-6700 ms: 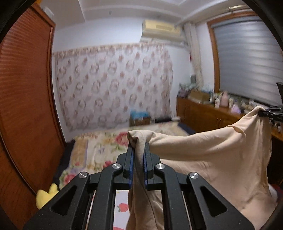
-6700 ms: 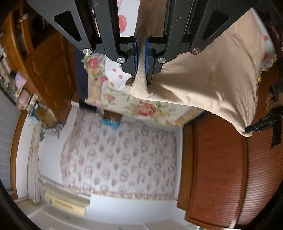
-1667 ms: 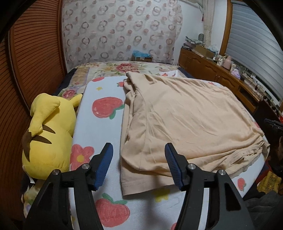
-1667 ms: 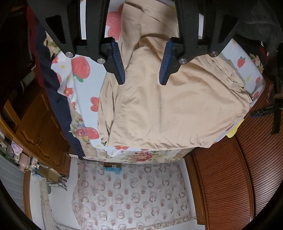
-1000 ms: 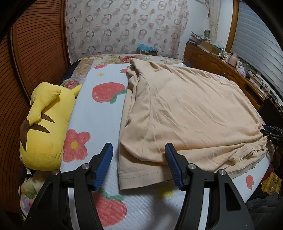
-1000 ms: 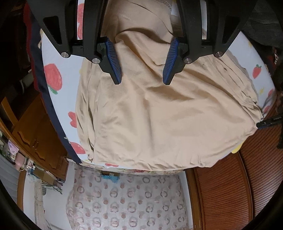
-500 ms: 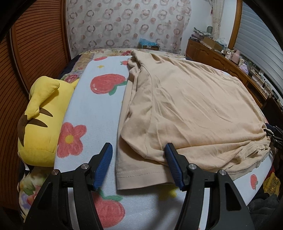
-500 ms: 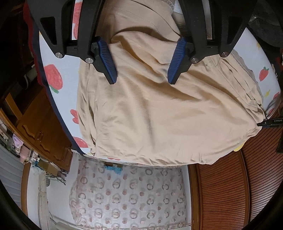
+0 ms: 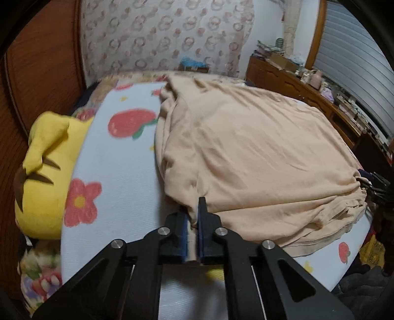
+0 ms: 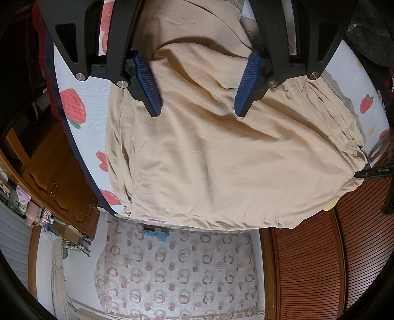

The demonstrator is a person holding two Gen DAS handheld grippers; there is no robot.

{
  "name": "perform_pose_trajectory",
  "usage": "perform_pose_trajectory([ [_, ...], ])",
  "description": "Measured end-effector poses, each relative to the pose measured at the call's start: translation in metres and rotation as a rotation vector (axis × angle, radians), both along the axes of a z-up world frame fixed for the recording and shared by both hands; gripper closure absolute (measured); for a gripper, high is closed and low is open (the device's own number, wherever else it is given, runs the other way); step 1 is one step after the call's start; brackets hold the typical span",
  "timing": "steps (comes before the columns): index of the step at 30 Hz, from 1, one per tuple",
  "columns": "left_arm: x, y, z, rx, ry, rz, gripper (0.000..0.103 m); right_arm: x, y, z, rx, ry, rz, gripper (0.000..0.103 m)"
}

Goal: Fold small clothes

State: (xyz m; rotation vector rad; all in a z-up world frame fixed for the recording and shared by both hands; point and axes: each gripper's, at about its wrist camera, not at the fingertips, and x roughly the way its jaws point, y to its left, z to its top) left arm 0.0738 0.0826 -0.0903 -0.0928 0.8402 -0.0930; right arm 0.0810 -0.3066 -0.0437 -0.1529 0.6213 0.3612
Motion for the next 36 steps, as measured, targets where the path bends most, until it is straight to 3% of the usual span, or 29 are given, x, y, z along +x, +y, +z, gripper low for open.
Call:
perform_pose_trajectory([
  [8, -0.002, -0.039, 0.046, -0.021, -0.174, -0.108, 0.097, 0.009, -0.014, 0.012, 0.065, 0.069, 0.010, 0.039],
  [16, 0.029, -0.098, 0.087, -0.089, -0.246, -0.255, 0.097, 0.004, -0.036, 0.025, 0.089, 0.035, -0.030, 0.039],
  [30, 0.058, -0.216, 0.141, -0.113, -0.273, -0.544, 0.097, -0.011, -0.055, 0.029, 0.166, 0.007, -0.071, 0.039],
  [34, 0.054, -0.240, 0.146, -0.099, -0.262, -0.564, 0.097, -0.011, -0.063, 0.031, 0.200, 0.002, -0.071, 0.039],
  [36, 0.055, -0.246, 0.140, -0.085, -0.225, -0.564, 0.089, -0.012, -0.064, 0.031, 0.213, -0.002, -0.069, 0.039],
])
